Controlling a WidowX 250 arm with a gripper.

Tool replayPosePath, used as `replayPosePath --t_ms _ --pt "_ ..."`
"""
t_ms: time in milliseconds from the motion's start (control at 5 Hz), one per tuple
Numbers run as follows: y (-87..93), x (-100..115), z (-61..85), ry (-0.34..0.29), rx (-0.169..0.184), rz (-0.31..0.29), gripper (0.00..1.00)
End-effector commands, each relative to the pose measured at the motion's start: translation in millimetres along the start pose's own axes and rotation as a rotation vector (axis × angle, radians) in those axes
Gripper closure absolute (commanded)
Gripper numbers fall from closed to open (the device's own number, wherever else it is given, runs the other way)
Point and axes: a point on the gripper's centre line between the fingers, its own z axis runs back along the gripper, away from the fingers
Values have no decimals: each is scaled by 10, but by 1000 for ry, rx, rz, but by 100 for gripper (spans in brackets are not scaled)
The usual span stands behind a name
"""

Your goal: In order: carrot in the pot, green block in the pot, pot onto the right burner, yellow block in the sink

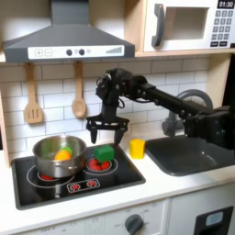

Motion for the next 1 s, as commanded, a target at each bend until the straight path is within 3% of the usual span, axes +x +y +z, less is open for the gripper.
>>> replayPosePath --t_ms 0,200,800 --pt "-72 7 -13 34 -36 117 0" --pt "-42 -13 18 41 -31 147 0" --pt "58 -62 -106 67 -34 171 0"
